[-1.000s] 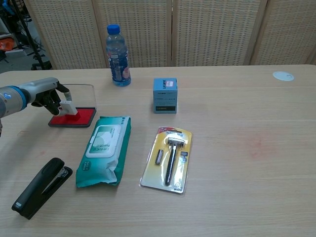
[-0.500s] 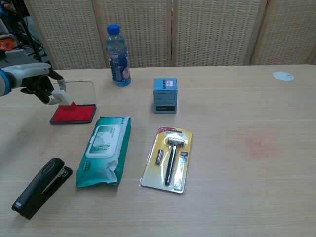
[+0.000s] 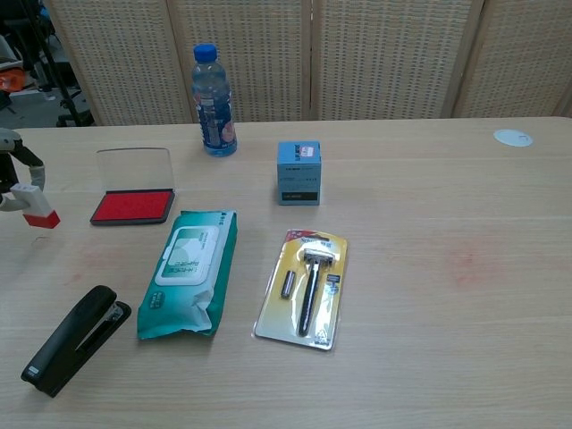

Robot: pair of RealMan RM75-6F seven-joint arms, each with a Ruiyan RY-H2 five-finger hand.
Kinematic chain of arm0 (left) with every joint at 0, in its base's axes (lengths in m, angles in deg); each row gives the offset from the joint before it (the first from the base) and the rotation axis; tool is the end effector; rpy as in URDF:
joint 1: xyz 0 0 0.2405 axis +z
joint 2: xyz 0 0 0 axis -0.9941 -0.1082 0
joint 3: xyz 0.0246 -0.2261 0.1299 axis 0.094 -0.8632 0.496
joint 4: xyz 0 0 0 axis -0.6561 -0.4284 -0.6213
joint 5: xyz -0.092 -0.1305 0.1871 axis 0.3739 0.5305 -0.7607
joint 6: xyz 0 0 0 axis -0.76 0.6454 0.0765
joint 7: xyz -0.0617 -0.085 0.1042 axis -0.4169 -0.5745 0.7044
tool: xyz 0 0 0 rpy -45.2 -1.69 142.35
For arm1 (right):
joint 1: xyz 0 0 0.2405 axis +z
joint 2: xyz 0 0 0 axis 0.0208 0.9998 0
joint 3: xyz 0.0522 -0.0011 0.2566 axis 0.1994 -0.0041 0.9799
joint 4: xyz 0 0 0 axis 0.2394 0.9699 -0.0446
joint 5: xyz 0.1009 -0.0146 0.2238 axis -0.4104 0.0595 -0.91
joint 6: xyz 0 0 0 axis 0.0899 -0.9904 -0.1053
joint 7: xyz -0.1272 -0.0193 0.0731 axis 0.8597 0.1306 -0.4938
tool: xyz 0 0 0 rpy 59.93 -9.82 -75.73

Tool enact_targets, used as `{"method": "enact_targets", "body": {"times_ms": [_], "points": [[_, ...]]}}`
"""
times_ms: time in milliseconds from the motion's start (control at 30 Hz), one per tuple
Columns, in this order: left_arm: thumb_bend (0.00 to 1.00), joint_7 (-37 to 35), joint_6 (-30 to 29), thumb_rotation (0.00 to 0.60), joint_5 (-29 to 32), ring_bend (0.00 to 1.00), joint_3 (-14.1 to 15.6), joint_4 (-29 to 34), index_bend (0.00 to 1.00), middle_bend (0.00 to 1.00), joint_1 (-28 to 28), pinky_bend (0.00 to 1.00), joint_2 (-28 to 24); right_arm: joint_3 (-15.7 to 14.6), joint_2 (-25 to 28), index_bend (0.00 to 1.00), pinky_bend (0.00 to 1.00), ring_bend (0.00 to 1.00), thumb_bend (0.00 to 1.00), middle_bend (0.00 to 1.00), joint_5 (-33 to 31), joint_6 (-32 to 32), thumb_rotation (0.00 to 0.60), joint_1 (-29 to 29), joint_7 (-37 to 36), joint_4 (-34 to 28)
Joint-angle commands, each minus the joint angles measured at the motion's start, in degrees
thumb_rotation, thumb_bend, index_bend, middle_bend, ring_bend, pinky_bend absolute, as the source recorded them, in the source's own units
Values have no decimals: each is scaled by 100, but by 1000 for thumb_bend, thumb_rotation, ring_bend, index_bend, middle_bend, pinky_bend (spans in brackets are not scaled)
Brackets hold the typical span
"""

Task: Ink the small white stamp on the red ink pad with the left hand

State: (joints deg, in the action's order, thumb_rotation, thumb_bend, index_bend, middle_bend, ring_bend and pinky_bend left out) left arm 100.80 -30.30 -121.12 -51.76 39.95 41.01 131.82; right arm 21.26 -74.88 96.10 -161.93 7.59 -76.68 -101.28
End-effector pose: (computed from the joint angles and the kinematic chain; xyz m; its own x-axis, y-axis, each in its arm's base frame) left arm -0.2994 0.4023 0.0519 0.3964 0.5044 0.7671 0.8777 0.0369 -0.4778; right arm -0.3659 -0.2205 0.1529 0.3537 0.0034 0.9354 -0.9237 0.1590 0.3487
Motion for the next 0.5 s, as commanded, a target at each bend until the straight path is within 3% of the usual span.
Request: {"method": "enact_targets", "body": {"times_ms": [33,500], "points": [[435,-95,77,600,-17,1000,112,-124,605,973,75,956,38,-3,-5,0,0,0,104,0,8,0,600,6,18,-1],[418,-462,162,600,-292,1000,319,-653,605,973,265,956,289,-15,-8,0,0,0,104,0,0,33,600,18,23,-10]]}}
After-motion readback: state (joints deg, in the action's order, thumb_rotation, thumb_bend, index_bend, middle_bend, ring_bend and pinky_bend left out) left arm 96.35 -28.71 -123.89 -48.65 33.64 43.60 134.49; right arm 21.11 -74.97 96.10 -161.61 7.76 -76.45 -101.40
